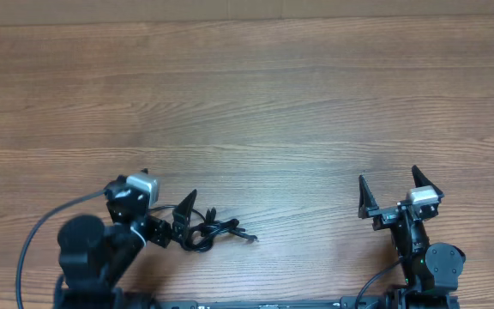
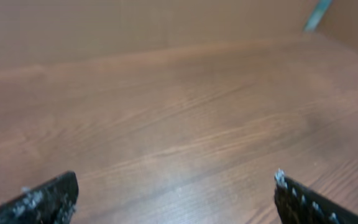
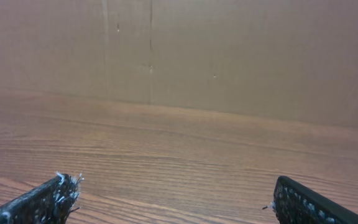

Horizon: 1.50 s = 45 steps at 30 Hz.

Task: Untangle cables
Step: 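Move the left gripper down onto the black cable bundle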

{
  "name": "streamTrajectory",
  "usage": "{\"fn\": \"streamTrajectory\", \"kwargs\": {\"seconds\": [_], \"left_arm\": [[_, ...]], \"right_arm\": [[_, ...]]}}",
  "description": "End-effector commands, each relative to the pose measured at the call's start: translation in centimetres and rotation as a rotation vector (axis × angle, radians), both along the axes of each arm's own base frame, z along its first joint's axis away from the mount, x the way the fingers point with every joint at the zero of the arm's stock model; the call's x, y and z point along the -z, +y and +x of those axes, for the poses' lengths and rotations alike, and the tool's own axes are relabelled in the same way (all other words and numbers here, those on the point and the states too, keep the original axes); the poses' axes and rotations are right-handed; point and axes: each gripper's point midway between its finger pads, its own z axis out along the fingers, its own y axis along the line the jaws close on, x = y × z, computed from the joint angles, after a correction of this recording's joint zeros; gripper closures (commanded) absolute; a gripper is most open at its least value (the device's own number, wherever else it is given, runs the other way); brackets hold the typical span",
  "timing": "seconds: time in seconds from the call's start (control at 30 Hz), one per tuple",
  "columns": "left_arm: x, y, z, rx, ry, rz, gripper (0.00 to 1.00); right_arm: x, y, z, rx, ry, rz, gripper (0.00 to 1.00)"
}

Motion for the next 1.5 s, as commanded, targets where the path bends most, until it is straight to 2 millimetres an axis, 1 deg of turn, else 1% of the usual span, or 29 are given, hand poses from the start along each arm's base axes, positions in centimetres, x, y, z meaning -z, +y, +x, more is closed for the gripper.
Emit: {"fn": "streamTrajectory", "kwargs": {"seconds": [0.0, 0.13, 0.27, 0.3, 0.43, 0.57, 0.67, 0.73, 0.8, 0.93, 1.07, 1.13, 1.23, 1.37, 1.47], "left_arm": [[-2.3, -1.1, 0.3, 0.11, 0.025, 0.046, 0.0], [-2.4, -1.1, 0.6, 0.144, 0.146, 0.089, 0.01], [-2.2, -1.2, 0.1, 0.199, 0.275, 0.143, 0.0], [-2.1, -1.5, -0.1, 0.226, 0.327, 0.14, 0.0], [-1.5, -3.0, -0.9, 0.329, 0.426, 0.17, 0.0], [0.5, -4.6, -1.0, 0.402, 0.491, 0.298, 0.0], [3.0, -6.4, -1.4, 0.476, 0.548, 0.452, 0.0], [4.4, -6.8, -1.2, 0.489, 0.575, 0.543, 0.0], [6.0, -6.6, -0.4, 0.453, 0.609, 0.64, 0.0], [8.4, -7.1, 0.0, 0.46, 0.704, 0.68, 0.0], [10.4, -7.0, -0.2, 0.477, 0.799, 0.707, 0.0], [11.0, -7.0, -0.4, 0.483, 0.828, 0.715, 0.0], [11.4, -7.4, -0.8, 0.513, 0.858, 0.698, 0.0], [11.4, -7.9, -1.7, 0.578, 0.871, 0.681, 0.01], [11.5, -7.8, -2.2, 0.633, 0.872, 0.703, 0.01]], "right_arm": [[0.2, 0.1, 0.0, -0.001, -0.004, -0.002, 0.0], [0.2, 0.1, 0.0, -0.001, -0.004, -0.002, 0.0], [0.2, 0.1, 0.0, -0.001, -0.004, -0.002, 0.0], [0.2, 0.1, 0.0, -0.001, -0.004, -0.002, 0.0], [0.2, 0.1, 0.0, -0.001, -0.004, -0.002, 0.0], [0.2, 0.1, 0.0, -0.001, -0.004, -0.002, 0.0], [0.2, 0.1, 0.0, -0.001, -0.004, -0.002, 0.0], [0.2, 0.1, 0.0, -0.001, -0.004, -0.002, 0.0], [0.2, 0.1, 0.0, -0.001, -0.004, -0.002, 0.0], [0.2, 0.1, 0.0, -0.001, -0.004, -0.002, 0.0], [0.2, 0.1, 0.0, -0.001, -0.004, -0.002, 0.0], [0.2, 0.1, 0.0, -0.001, -0.004, -0.002, 0.0], [0.2, 0.1, 0.0, -0.001, -0.004, -0.002, 0.0], [0.2, 0.1, 0.0, -0.001, -0.004, -0.002, 0.0], [0.2, 0.1, 0.0, -0.001, -0.004, -0.002, 0.0]]}}
